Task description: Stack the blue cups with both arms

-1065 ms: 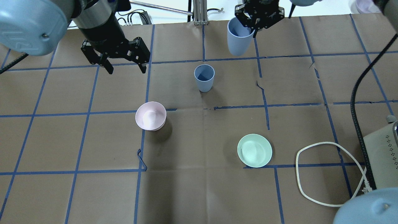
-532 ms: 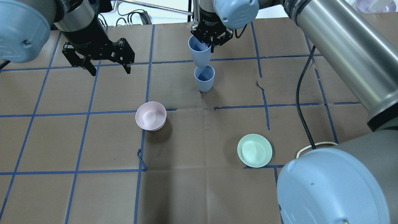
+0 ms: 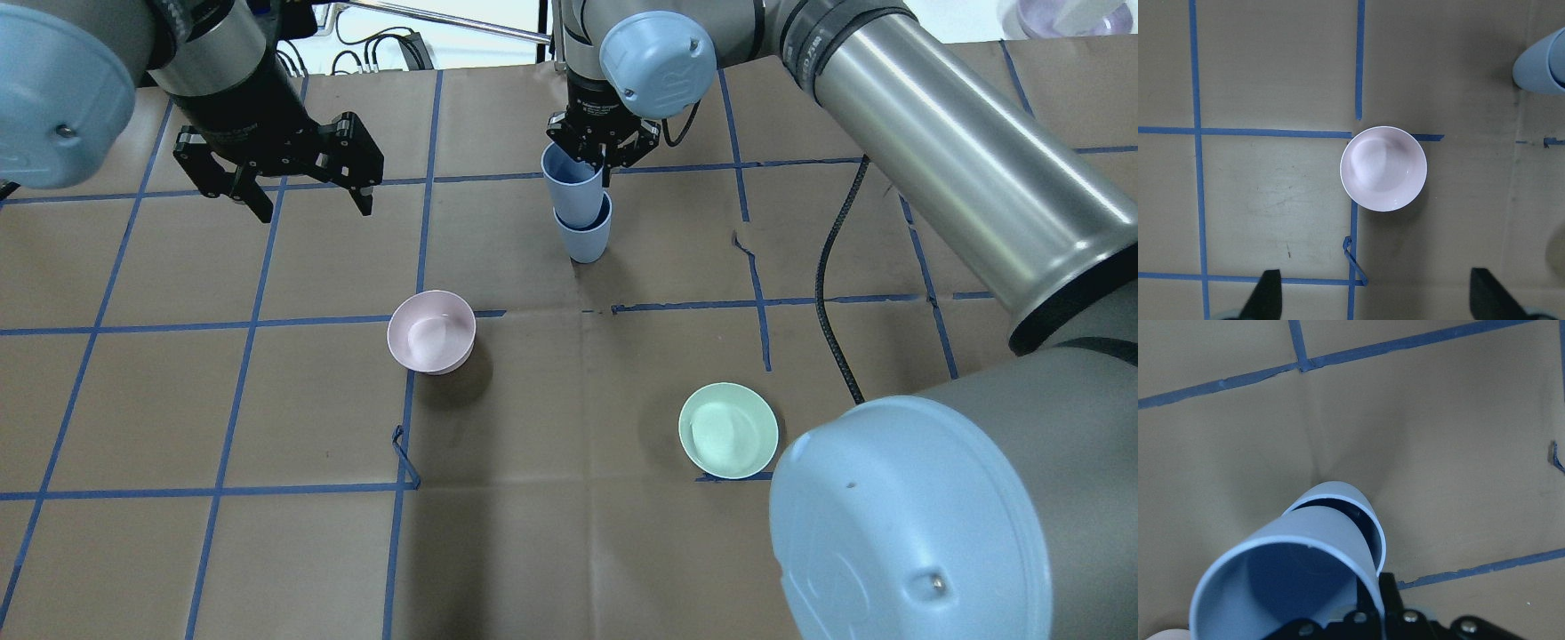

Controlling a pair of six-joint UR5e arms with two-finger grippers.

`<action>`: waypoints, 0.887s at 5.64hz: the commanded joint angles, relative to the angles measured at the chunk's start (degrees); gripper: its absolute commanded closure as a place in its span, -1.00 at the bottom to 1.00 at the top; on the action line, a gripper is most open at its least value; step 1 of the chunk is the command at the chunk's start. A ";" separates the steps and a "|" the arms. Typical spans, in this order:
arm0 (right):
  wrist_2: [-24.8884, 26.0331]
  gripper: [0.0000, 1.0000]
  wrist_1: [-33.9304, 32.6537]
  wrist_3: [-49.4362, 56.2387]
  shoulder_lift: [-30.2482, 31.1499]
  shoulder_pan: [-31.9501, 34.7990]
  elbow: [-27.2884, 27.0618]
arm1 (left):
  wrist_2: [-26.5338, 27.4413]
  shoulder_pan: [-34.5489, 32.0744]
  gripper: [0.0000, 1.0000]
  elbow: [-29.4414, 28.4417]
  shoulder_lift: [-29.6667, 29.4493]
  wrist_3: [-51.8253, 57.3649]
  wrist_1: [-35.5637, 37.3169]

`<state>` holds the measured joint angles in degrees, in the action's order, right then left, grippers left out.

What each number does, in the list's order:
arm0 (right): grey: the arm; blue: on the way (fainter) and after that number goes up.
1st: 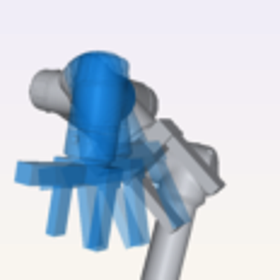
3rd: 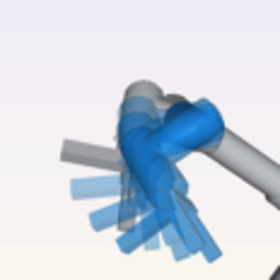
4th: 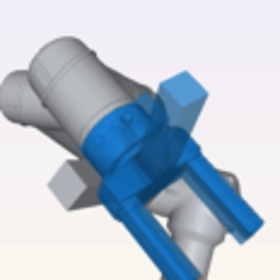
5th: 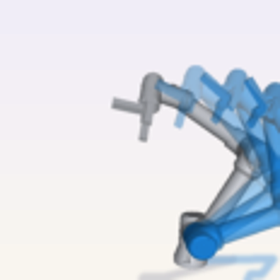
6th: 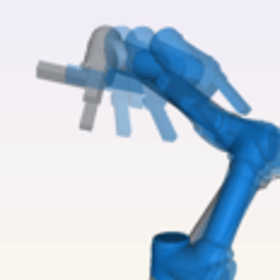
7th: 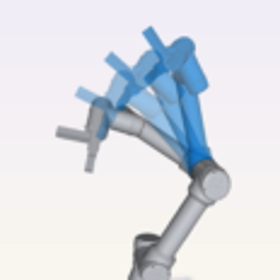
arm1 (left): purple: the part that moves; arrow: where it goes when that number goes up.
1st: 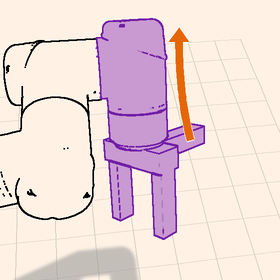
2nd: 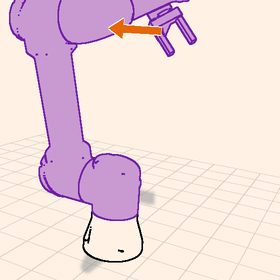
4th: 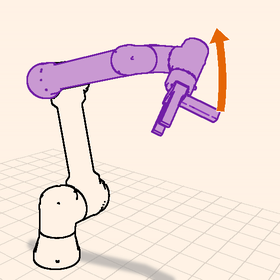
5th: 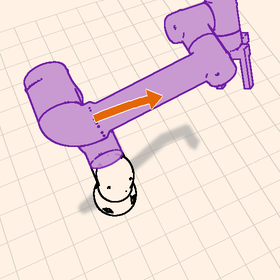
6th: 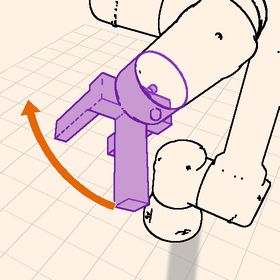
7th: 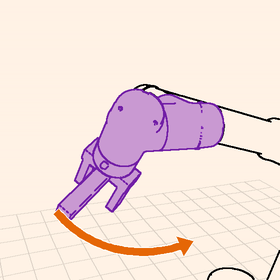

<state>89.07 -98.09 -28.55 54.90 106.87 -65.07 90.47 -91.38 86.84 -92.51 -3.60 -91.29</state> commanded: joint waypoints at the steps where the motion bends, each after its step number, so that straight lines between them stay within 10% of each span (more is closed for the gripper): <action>1: -0.04 0.80 -2.61 0.16 -0.66 0.00 -2.24 | -0.04 -0.02 -0.98 0.25 0.05 0.08 -0.03; 3: -0.12 -0.99 -5.88 2.69 -0.50 -1.57 -2.18 | -0.21 -0.03 -0.98 0.17 -0.21 0.08 0.06; 5: -1.09 -1.00 -1.79 3.49 3.70 -4.64 2.21 | -0.21 -0.03 -0.98 0.26 -0.21 0.00 0.15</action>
<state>88.58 -101.93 -25.64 56.53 103.51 -64.52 90.27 -91.41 87.08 -92.72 -3.59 -91.20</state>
